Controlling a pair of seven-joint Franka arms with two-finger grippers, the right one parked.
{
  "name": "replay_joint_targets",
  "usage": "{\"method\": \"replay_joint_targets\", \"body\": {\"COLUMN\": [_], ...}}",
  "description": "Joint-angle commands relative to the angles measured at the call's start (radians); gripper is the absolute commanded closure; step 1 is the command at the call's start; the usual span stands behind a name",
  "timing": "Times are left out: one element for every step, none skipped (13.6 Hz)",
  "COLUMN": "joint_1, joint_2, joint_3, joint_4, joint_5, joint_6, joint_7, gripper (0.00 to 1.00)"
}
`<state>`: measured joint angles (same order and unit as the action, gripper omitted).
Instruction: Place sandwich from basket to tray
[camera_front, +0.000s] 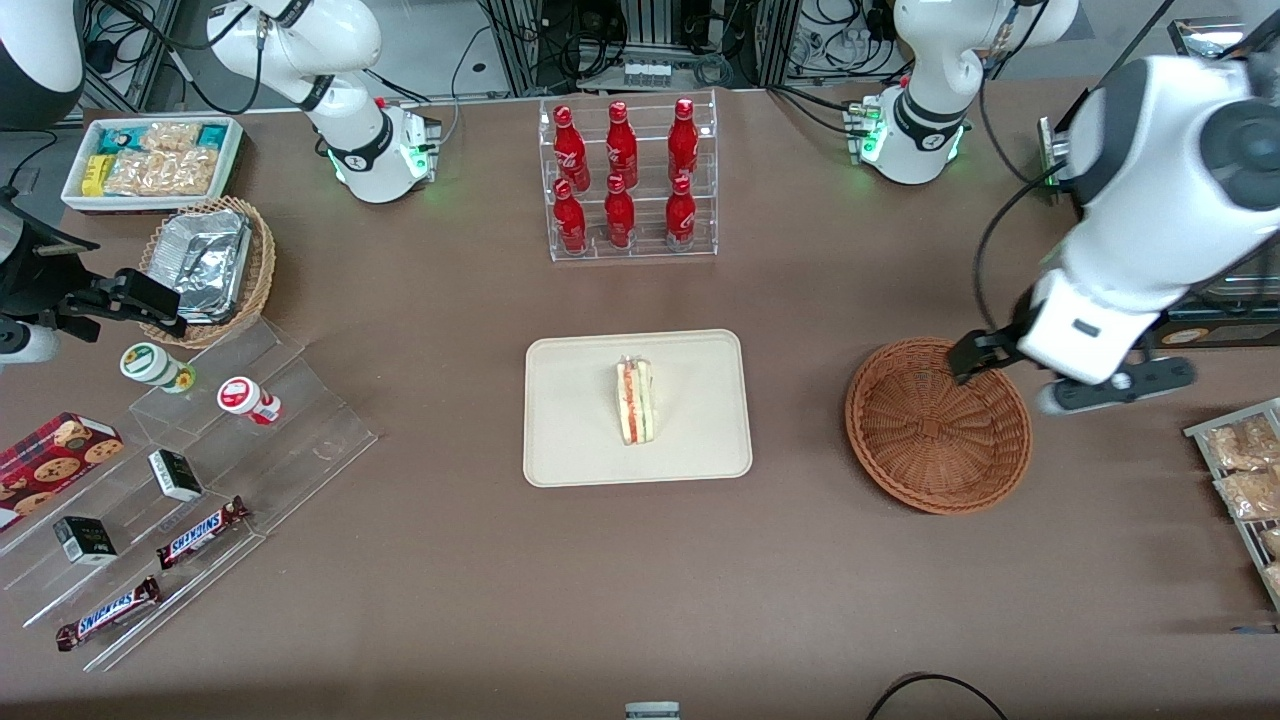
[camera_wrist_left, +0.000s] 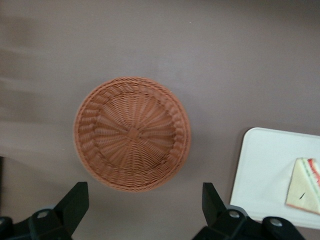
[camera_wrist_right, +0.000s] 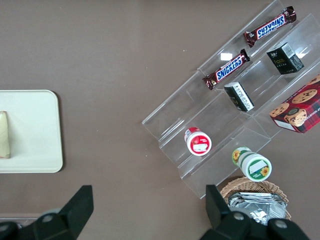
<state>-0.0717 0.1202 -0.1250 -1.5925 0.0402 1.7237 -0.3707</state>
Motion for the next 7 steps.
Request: {"method": "replay_joint_targets", "body": {"joint_1": [0.047, 0.055, 0.065, 0.082, 0.092, 0.101, 0.124], "joint_2": [-0.057, -0.069, -0.074, -0.080, -0.086, -0.103, -0.125], "joint_3": [-0.012, -0.012, -0.010, -0.012, -0.012, -0.010, -0.012], "joint_4": [-0.027, -0.030, -0.033, -0.035, -0.037, -0.049, -0.064], "joint_5": [-0.019, -0.017, -0.019, -0.019, -0.019, -0.019, -0.020], "joint_6": [-0.053, -0.076, -0.085, -0.087, -0.090, -0.099, -0.102], "joint_7": [0.079, 0.119, 0.146, 0.153, 0.165, 0.192, 0.223], "gripper": [0.00, 0.00, 0.00, 0.00, 0.00, 0.00, 0.00]}}
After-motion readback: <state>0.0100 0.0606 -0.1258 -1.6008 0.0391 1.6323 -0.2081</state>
